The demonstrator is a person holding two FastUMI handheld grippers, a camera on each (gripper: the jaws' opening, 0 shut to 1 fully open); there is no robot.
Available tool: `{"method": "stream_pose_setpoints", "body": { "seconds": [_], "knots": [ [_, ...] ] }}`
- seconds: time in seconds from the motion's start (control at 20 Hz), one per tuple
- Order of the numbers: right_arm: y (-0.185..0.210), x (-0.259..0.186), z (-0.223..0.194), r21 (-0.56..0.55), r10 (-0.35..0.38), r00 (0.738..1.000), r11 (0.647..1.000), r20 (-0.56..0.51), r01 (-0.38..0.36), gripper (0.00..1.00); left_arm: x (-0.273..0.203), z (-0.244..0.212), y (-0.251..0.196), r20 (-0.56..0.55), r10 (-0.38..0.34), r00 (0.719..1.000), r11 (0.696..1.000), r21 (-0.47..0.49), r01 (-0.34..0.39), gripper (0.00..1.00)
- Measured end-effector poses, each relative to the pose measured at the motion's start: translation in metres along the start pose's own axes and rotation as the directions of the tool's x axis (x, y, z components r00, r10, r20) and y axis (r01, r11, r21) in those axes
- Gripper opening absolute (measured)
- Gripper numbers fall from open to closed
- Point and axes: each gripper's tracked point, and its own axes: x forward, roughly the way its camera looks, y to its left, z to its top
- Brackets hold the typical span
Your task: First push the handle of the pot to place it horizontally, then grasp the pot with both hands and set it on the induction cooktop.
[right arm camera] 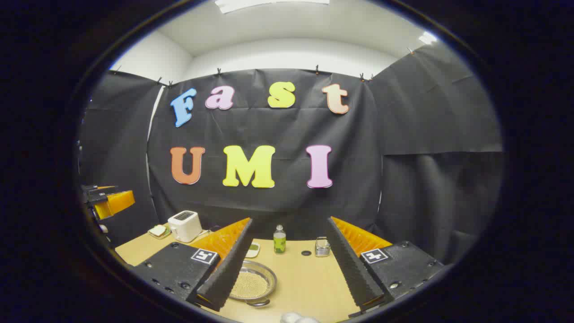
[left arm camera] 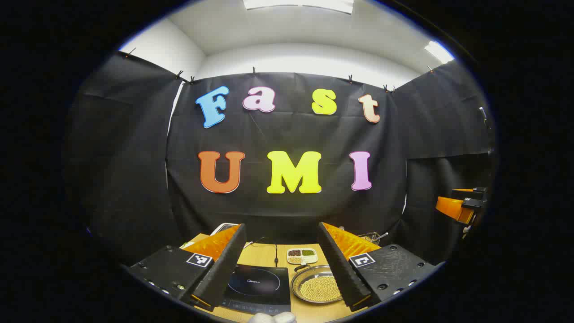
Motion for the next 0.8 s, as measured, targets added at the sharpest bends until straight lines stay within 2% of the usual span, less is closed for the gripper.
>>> {"method": "stream_pose_setpoints", "body": {
  "seconds": [0.05, 0.1, 0.8],
  "knots": [
    [0.003, -0.001, -0.001, -0.002, 0.009, 1.0, 1.0, -0.003, -0.009, 0.98, -0.001, -0.001, 0.001, 0.0, -0.001, 1.0, 1.0, 0.003, 0.001, 0.84],
    [0.006, -0.001, -0.002, -0.002, 0.015, 1.0, 1.0, -0.009, -0.015, 1.0, -0.002, 0.002, 0.002, 0.007, 0.001, 1.0, 1.0, 0.011, -0.001, 0.95],
    [0.011, -0.012, -0.001, -0.001, -0.008, 1.0, 1.0, 0.002, 0.008, 0.97, -0.02, 0.002, 0.014, 0.026, 0.005, 1.0, 1.0, 0.016, -0.005, 0.95]
  ]
}}
